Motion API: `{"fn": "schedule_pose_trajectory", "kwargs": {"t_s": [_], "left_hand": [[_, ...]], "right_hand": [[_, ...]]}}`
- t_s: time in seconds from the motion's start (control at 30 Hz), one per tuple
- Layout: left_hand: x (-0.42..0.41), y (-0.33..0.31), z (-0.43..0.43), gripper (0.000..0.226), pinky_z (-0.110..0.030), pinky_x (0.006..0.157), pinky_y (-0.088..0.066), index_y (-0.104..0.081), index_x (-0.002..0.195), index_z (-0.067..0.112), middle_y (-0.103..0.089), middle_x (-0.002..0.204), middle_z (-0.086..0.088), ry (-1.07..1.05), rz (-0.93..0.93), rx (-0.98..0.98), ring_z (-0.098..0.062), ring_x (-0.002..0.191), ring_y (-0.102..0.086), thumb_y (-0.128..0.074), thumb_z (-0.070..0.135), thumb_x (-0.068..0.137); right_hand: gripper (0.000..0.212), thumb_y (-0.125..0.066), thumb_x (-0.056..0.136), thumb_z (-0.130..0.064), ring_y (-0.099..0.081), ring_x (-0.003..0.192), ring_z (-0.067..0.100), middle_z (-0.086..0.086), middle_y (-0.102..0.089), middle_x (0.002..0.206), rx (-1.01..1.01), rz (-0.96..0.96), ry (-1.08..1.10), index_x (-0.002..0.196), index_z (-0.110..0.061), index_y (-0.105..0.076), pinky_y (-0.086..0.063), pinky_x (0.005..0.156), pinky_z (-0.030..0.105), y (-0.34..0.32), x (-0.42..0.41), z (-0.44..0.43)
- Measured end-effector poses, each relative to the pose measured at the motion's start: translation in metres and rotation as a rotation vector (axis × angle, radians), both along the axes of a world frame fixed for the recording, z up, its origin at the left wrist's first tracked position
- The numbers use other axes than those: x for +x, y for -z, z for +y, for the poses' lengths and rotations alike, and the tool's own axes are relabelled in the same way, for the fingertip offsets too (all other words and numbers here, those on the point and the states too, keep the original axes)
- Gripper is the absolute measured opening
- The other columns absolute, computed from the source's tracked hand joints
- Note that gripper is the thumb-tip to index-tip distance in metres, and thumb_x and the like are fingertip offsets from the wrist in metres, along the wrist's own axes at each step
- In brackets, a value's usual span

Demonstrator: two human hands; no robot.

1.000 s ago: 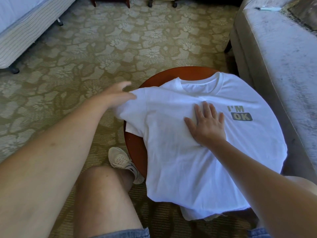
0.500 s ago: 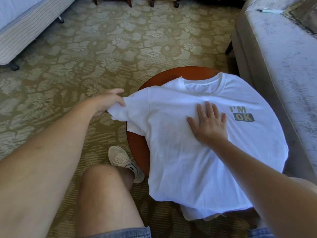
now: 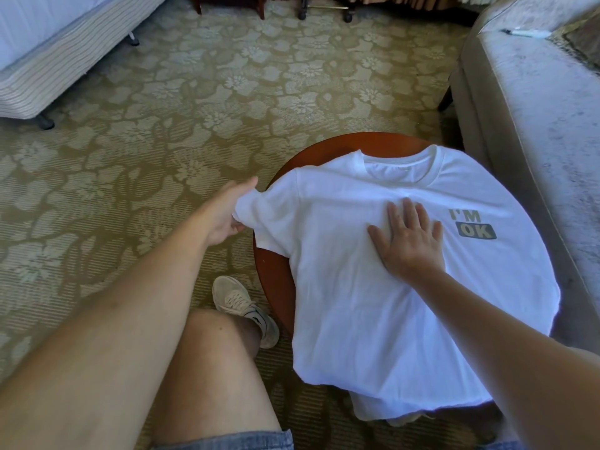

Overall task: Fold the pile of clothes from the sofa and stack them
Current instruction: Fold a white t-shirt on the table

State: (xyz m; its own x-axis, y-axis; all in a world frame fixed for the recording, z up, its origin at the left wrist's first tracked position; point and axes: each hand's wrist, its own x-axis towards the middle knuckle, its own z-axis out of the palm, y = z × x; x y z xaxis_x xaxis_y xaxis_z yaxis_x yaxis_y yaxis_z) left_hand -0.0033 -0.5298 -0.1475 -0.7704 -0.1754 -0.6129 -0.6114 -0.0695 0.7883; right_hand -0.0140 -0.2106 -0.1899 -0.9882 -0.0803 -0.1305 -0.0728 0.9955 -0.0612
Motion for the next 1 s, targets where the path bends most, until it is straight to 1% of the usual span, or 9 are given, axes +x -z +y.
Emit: {"fn": "schedule_pose_trajectory", "kwargs": {"t_s": [0.17, 0.37, 0.5, 0.53, 0.6, 0.77, 0.87, 0.93, 1.0], "left_hand": [[0.011, 0.008, -0.002, 0.097, -0.032, 0.08, -0.049, -0.01, 0.153, 0.037, -0.032, 0.153, -0.001, -0.09, 0.095, -0.03, -0.02, 0.114, -0.056, -0.066, -0.002, 0.084], [0.018, -0.006, 0.007, 0.077, -0.027, 0.06, -0.052, -0.008, 0.154, 0.037, -0.016, 0.161, -0.002, -0.209, 0.233, -0.308, -0.024, 0.127, -0.049, -0.058, 0.025, 0.096], [0.035, -0.01, 0.018, 0.098, -0.034, 0.095, -0.05, 0.003, 0.153, 0.04, -0.003, 0.163, 0.001, -0.025, 0.28, -0.306, -0.017, 0.143, -0.03, -0.068, 0.02, 0.089], [0.039, -0.01, 0.021, 0.099, -0.027, 0.099, -0.045, 0.003, 0.153, 0.04, -0.003, 0.163, 0.0, 0.011, 0.29, -0.332, -0.006, 0.139, -0.033, -0.067, 0.013, 0.089], [0.046, -0.013, 0.027, 0.094, -0.004, 0.076, -0.043, -0.001, 0.153, 0.04, -0.01, 0.162, -0.001, 0.015, 0.301, -0.412, 0.017, 0.107, -0.051, -0.063, 0.006, 0.091], [0.051, -0.011, 0.035, 0.063, -0.005, 0.094, -0.032, -0.032, 0.15, 0.026, -0.032, 0.155, 0.002, -0.151, 0.426, -0.51, 0.001, 0.13, -0.038, -0.054, 0.005, 0.095], [0.048, -0.007, 0.037, 0.044, -0.013, 0.085, -0.045, -0.055, 0.136, 0.019, -0.065, 0.119, -0.004, -0.134, 0.446, -0.59, -0.002, 0.092, -0.06, -0.053, 0.006, 0.094], [0.044, -0.005, 0.037, 0.038, -0.007, 0.063, -0.041, -0.062, 0.129, 0.015, -0.063, 0.082, 0.002, -0.108, 0.436, -0.624, 0.002, 0.061, -0.051, -0.053, 0.007, 0.094], [0.039, -0.004, 0.037, 0.039, -0.003, 0.055, -0.037, -0.061, 0.131, 0.014, -0.055, 0.078, 0.007, -0.108, 0.415, -0.619, 0.002, 0.058, -0.049, -0.055, 0.008, 0.093]], "right_hand": [[0.077, -0.011, 0.091, -0.07, 0.003, 0.149, 0.024, 0.004, 0.001, 0.163, -0.001, 0.011, -0.003, 0.155, -0.026, -0.008, -0.005, 0.119, 0.051, 0.001, -0.001, 0.001], [0.076, -0.012, 0.092, -0.069, 0.002, 0.149, 0.024, 0.003, 0.001, 0.163, -0.009, 0.021, -0.005, 0.155, -0.026, -0.009, -0.005, 0.119, 0.051, 0.001, 0.0, 0.001], [0.076, -0.013, 0.092, -0.068, 0.002, 0.149, 0.023, 0.004, 0.0, 0.163, -0.014, 0.016, -0.003, 0.155, -0.026, -0.01, -0.005, 0.118, 0.051, 0.001, 0.0, 0.001], [0.076, -0.013, 0.092, -0.068, 0.002, 0.149, 0.024, 0.004, 0.0, 0.163, -0.013, 0.019, -0.005, 0.155, -0.025, -0.01, -0.005, 0.118, 0.051, 0.0, 0.0, 0.001], [0.076, -0.012, 0.092, -0.069, 0.001, 0.149, 0.024, 0.004, -0.001, 0.163, -0.012, 0.022, -0.006, 0.155, -0.025, -0.011, -0.006, 0.118, 0.051, 0.0, 0.0, 0.001], [0.078, -0.01, 0.091, -0.069, 0.002, 0.149, 0.023, 0.004, 0.001, 0.163, -0.008, 0.006, -0.004, 0.155, -0.025, -0.009, -0.005, 0.119, 0.052, 0.001, 0.0, 0.0], [0.077, -0.01, 0.091, -0.069, 0.003, 0.149, 0.024, 0.003, 0.003, 0.163, -0.002, 0.0, -0.002, 0.155, -0.025, -0.008, -0.004, 0.119, 0.052, 0.001, -0.001, 0.0], [0.077, -0.009, 0.092, -0.069, 0.004, 0.149, 0.024, 0.003, 0.003, 0.163, -0.002, 0.002, -0.004, 0.155, -0.025, -0.007, -0.004, 0.119, 0.052, 0.0, -0.001, 0.0], [0.077, -0.009, 0.092, -0.069, 0.004, 0.149, 0.024, 0.004, 0.003, 0.163, -0.001, 0.001, -0.005, 0.155, -0.025, -0.007, -0.003, 0.119, 0.052, 0.001, -0.001, 0.0]]}}
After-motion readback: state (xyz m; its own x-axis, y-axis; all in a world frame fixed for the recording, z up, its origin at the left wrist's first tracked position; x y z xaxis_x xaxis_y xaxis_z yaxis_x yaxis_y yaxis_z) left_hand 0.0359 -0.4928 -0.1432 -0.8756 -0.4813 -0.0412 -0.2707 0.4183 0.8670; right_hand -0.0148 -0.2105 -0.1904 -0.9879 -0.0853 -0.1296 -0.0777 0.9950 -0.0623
